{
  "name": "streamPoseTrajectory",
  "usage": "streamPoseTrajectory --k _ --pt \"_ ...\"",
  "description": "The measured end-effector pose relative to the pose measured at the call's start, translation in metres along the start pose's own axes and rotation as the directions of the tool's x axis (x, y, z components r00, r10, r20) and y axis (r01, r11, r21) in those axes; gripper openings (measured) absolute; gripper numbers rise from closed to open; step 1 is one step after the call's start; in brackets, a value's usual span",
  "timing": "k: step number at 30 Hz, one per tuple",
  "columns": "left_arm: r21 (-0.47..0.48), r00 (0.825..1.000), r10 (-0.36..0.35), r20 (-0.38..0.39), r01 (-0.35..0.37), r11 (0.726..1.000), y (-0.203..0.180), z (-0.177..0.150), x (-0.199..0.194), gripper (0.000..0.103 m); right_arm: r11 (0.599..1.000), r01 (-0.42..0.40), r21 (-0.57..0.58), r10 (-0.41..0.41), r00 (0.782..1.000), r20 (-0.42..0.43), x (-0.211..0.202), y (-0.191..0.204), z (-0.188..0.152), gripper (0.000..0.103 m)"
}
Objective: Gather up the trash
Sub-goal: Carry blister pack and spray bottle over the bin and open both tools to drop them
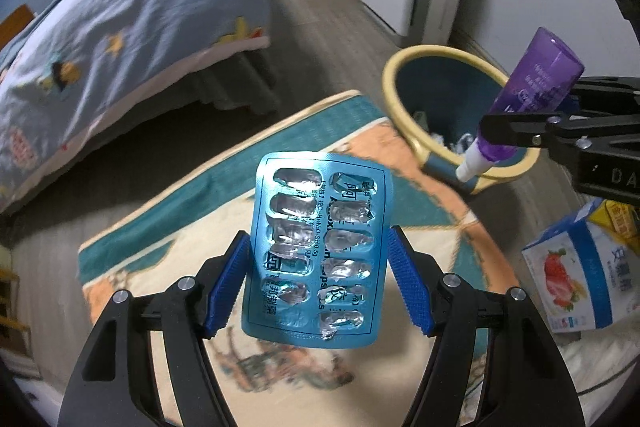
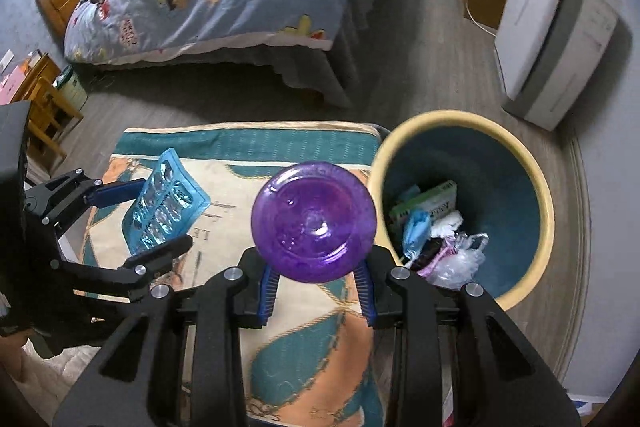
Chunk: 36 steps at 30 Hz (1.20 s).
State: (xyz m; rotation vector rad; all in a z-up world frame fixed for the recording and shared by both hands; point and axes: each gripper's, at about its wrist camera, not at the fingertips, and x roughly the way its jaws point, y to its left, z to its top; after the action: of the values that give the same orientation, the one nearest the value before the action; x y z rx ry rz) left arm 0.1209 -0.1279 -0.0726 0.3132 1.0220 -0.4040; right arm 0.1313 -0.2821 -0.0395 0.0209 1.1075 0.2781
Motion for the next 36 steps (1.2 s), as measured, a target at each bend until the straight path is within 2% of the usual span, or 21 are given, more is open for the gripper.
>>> streamPoseTrajectory --k 8,12,16,22,28,36 --pt "0.027 1.000 -0.027 -0.010 0.027 0.999 -0.030 0.021 0.023 0.070 0.996 0.029 0.085 -0.029 1.000 -0.009 0.004 -0.047 -0.010 0.032" --pt "0.039 0.999 -0.045 0.012 0.044 0.998 -0.044 0.031 0.030 0.070 0.988 0.044 0.149 -0.044 0.999 0.002 0.006 -0.078 -0.013 0.032" --pt "0.056 0.996 -0.069 0.056 0.066 0.996 -0.062 0.041 0.036 0.070 0.964 0.064 0.259 -0.071 0.997 0.017 0.008 -0.117 -0.020 0.032" --pt "0.116 0.989 -0.092 0.117 0.079 0.990 -0.094 0.062 0.050 0.070 0.902 0.094 0.421 -0.107 0.994 0.007 0.017 -0.166 -0.035 0.032" --pt "0.171 0.987 -0.115 0.109 0.095 0.981 -0.118 0.073 0.074 0.070 0.858 0.085 0.507 -0.097 0.995 -0.003 0.028 -0.189 -0.043 0.032" --pt "0.234 0.990 -0.107 0.090 0.084 0.969 -0.142 0.079 0.108 0.070 0.837 0.080 0.542 -0.073 0.997 -0.036 0.048 -0.202 -0.045 0.032"
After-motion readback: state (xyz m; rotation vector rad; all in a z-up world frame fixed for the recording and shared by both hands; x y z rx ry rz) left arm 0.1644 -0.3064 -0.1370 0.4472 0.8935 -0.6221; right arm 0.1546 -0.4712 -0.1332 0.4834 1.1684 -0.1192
